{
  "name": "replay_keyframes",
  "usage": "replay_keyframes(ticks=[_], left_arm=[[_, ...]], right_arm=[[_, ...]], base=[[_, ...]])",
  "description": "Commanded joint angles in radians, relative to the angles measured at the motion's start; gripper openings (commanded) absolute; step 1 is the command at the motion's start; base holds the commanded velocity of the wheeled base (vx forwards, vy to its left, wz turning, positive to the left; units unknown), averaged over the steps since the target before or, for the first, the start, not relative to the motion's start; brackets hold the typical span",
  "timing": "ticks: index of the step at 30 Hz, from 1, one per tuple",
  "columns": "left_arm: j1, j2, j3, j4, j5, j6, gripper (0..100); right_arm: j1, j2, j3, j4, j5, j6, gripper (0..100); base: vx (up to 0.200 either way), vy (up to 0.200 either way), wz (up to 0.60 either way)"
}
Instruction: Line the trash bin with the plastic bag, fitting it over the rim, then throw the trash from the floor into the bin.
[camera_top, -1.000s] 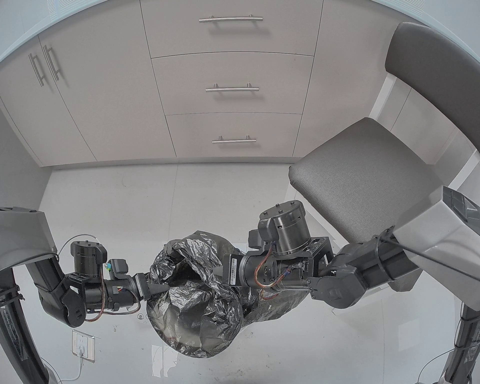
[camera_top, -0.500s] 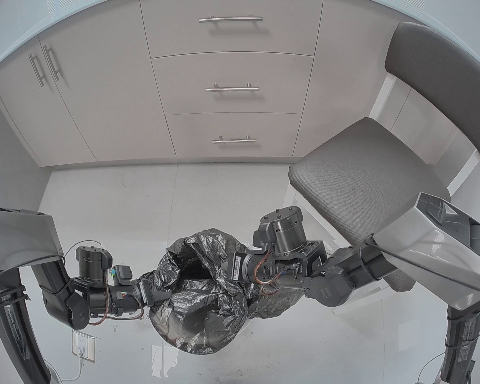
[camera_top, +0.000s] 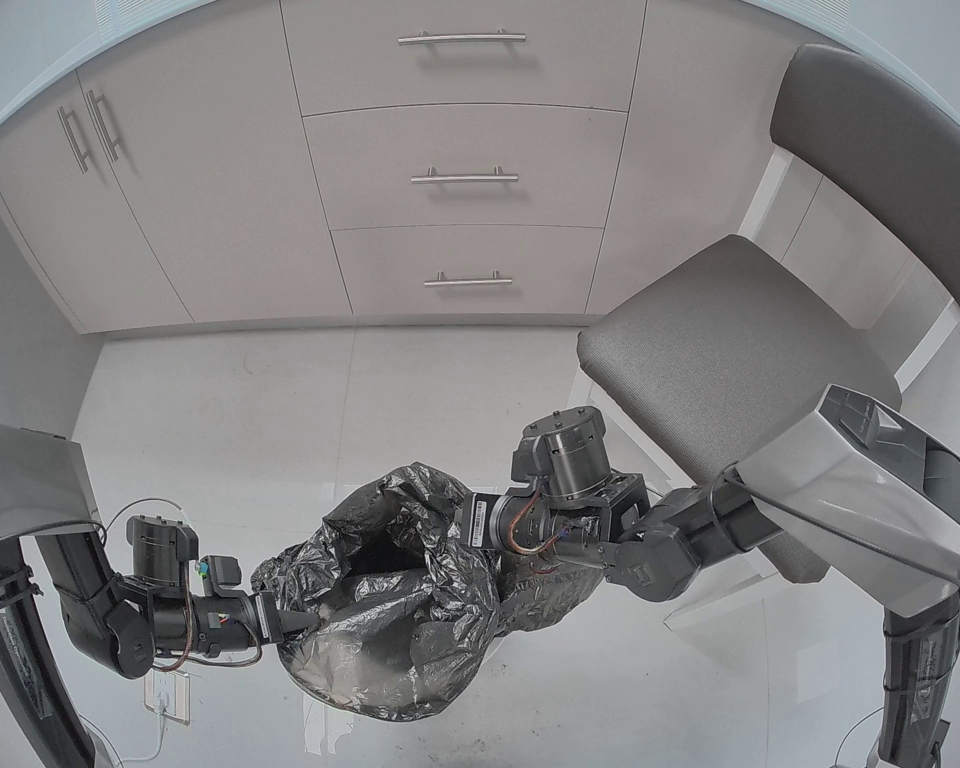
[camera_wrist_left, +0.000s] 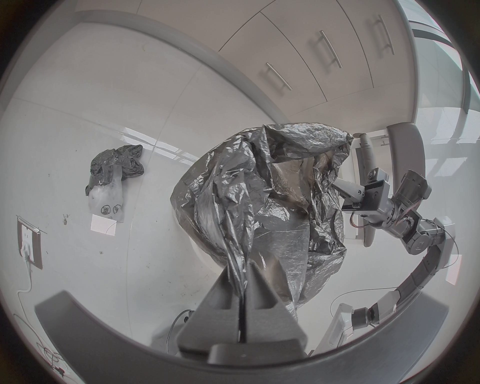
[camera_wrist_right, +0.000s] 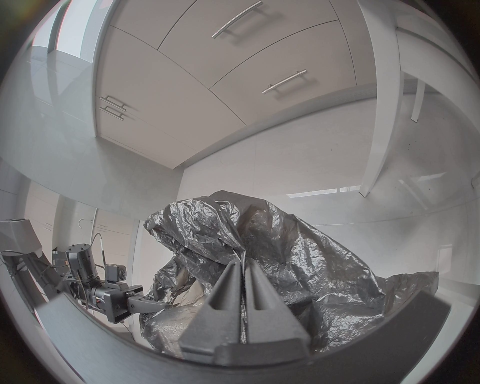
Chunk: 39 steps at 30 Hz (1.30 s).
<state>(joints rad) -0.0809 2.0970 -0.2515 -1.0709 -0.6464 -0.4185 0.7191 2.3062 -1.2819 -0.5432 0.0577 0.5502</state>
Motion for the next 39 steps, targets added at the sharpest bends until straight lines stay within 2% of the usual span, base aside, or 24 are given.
replay_keyframes(ticks=[1,8,9,16,19,21,22,23,25,30,31,33,39], left_arm=[[0.004,0.000,0.003,-0.003,0.001,0.000,0],[-0.002,0.018,-0.011,-0.004,0.001,0.000,0],[-0.002,0.020,-0.011,-0.003,0.001,0.000,100],[-0.008,0.023,0.014,-0.006,0.001,0.024,100],[0.001,0.023,0.044,-0.004,0.010,0.133,100],[0.004,0.026,0.057,-0.009,0.096,0.187,100],[0.004,0.026,0.058,-0.009,0.119,0.193,100],[0.001,0.026,0.058,-0.011,0.192,0.207,100],[-0.004,0.021,0.060,-0.011,0.257,0.227,100],[-0.005,0.017,0.061,-0.015,0.310,0.287,100],[-0.016,0.020,0.057,-0.032,0.363,0.288,100],[-0.034,0.028,0.052,-0.064,0.404,0.280,100],[-0.073,0.047,0.014,-0.133,0.416,0.228,100]], right_arm=[[-0.004,0.007,-0.005,0.000,-0.001,-0.001,0],[-0.004,0.007,-0.005,0.000,-0.001,-0.001,0],[-0.004,0.009,-0.005,0.000,-0.001,-0.001,0],[-0.004,0.009,0.000,-0.001,-0.001,-0.003,0],[-0.003,0.007,0.001,-0.001,-0.001,-0.003,0],[-0.003,0.007,0.003,-0.001,-0.001,-0.001,0],[-0.003,0.007,0.003,-0.001,-0.001,-0.001,0],[-0.003,0.009,0.003,-0.001,-0.001,-0.003,0],[-0.003,0.009,0.003,-0.001,-0.001,-0.003,0],[0.000,0.009,0.006,-0.001,-0.001,-0.001,0],[0.002,0.007,0.009,-0.001,-0.002,-0.001,0],[0.005,0.007,0.012,-0.003,-0.012,-0.003,0],[0.009,0.009,0.010,-0.003,-0.019,-0.004,0]], base=[[0.000,0.000,0.00],[0.000,0.000,0.00],[0.000,0.000,0.00],[0.000,0.000,0.00],[0.000,0.000,0.00],[0.000,0.000,0.00],[0.000,0.000,0.00],[0.000,0.000,0.00],[0.000,0.000,0.00],[0.000,0.000,0.00],[0.000,0.000,0.00],[0.000,0.000,0.00],[0.000,0.000,0.00]])
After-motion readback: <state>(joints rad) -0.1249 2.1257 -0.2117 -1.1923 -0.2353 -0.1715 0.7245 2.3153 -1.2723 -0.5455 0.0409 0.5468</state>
